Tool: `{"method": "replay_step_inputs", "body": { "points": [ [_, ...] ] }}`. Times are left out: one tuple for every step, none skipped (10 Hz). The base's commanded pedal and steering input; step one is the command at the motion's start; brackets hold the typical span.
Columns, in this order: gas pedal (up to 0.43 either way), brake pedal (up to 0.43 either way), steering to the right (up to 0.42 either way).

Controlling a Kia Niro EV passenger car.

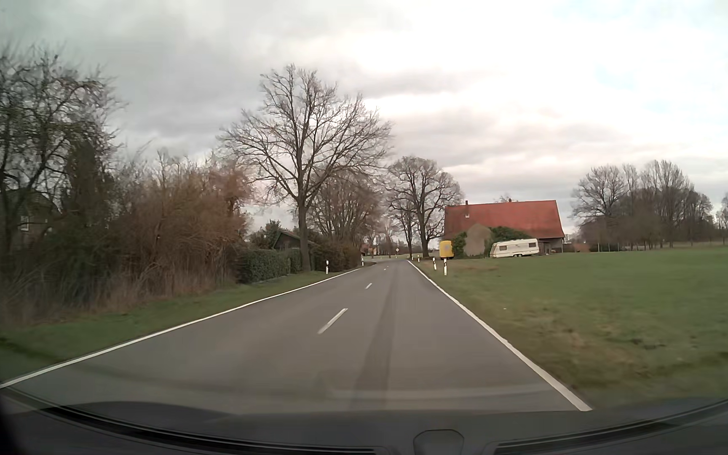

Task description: Follow the waypoints while adhering to traffic rules and regulations

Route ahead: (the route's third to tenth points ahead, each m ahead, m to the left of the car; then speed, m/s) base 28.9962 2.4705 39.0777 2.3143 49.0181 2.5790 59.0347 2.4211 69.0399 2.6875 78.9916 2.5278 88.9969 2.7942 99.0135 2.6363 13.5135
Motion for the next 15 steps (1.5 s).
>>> {"method": "replay_step_inputs", "body": {
  "points": [
    [0.130, 0.000, 0.001],
    [0.130, 0.000, 0.001],
    [0.130, 0.000, 0.001],
    [0.130, 0.000, 0.001],
    [0.130, 0.000, 0.001],
    [0.130, 0.000, 0.001],
    [0.130, 0.000, 0.001],
    [0.150, 0.000, 0.001],
    [0.150, 0.000, 0.001],
    [0.150, 0.000, 0.002],
    [0.150, 0.000, 0.003],
    [0.150, 0.000, 0.002],
    [0.150, 0.000, 0.002],
    [0.150, 0.000, 0.002],
    [0.157, 0.000, 0.000]
  ]
}}
